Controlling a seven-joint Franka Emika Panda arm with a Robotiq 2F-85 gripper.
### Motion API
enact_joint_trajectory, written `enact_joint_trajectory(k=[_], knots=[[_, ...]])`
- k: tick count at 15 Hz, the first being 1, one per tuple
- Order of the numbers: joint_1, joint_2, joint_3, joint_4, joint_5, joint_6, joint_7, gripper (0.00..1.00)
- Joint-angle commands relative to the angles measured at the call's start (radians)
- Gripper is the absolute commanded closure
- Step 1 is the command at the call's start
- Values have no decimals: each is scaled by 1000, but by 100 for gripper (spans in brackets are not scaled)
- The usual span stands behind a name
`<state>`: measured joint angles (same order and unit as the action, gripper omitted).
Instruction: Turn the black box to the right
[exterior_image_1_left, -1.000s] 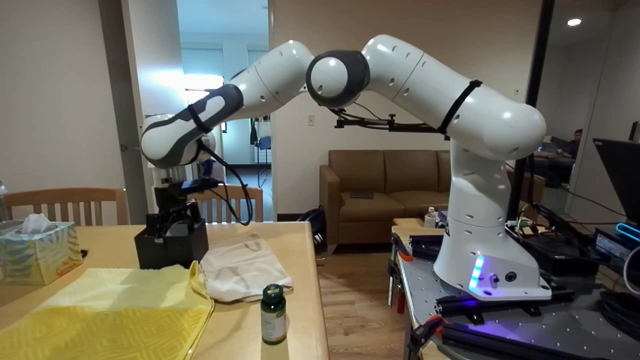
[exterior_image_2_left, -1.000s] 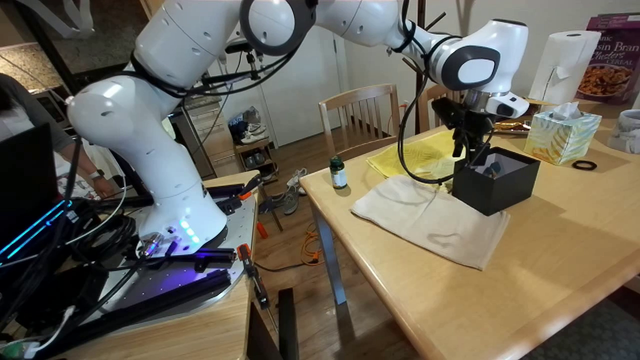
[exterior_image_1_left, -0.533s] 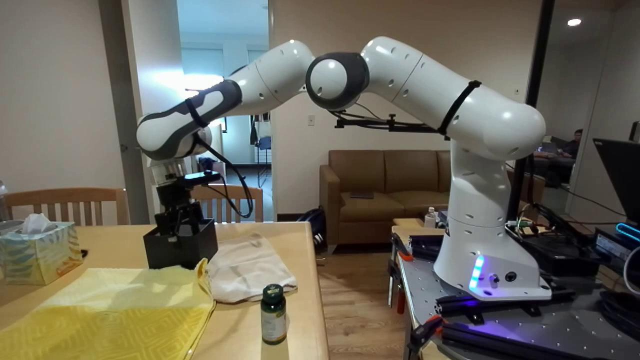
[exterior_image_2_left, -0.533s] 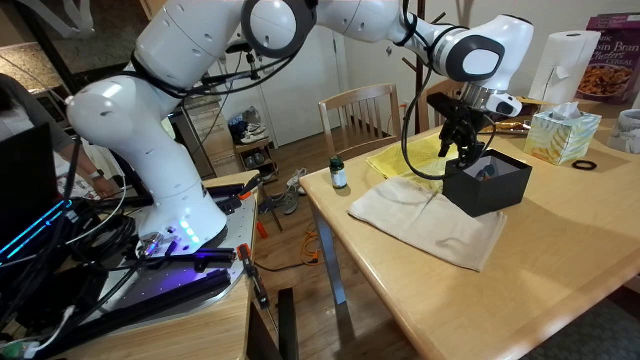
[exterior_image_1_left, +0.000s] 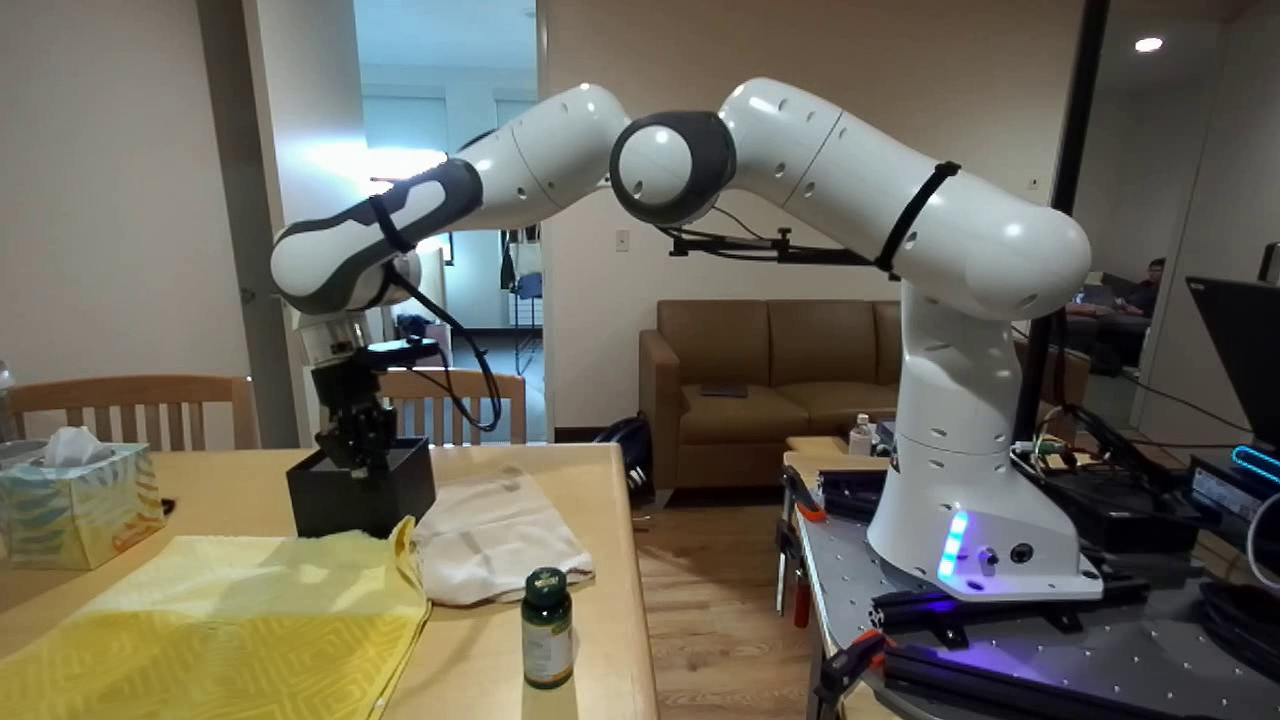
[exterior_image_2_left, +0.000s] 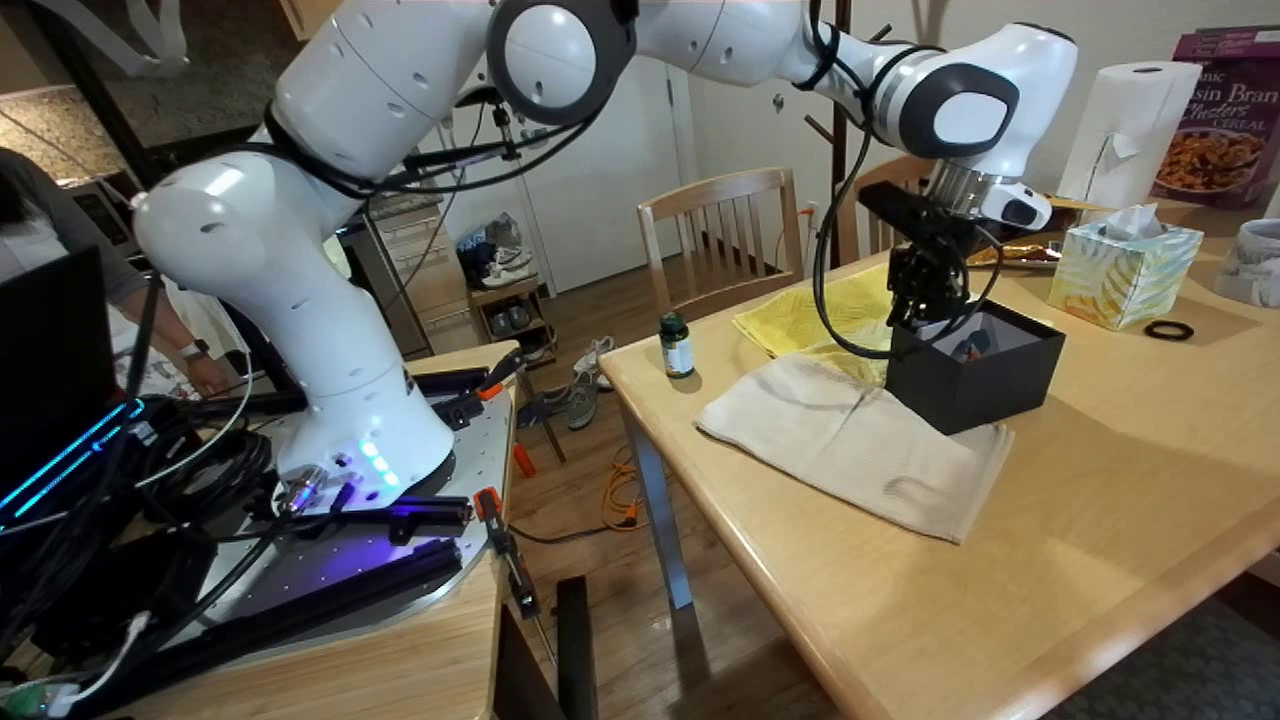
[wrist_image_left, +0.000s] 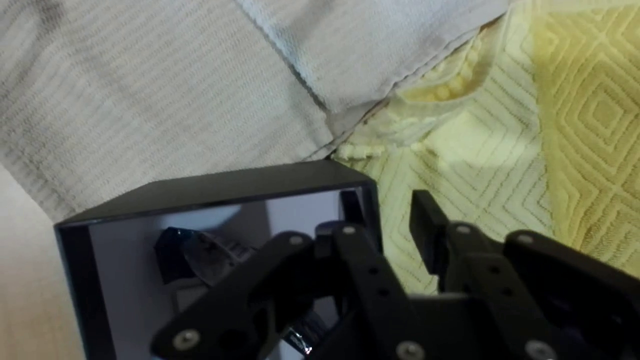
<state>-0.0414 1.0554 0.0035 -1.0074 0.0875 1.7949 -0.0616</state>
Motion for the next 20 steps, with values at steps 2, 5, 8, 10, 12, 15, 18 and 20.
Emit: enact_joint_trajectory(k=[2,5,8,10,12,15,18,20], knots=[[-30,28,24,53,13,-27,-28,99],[-41,29,30,59,22,-19,-24,100],[-51,13,31,65,26,-20,-25,99],[-55,-2,32,64,24,-20,-30,99],[-54,-12,27,72,16,-30,-24,99],[-60,-35,28,65,54,-15,50,99],[-77,-56,38,65,158,1,158,99],[-84,-66,37,61,219,20,213,99]])
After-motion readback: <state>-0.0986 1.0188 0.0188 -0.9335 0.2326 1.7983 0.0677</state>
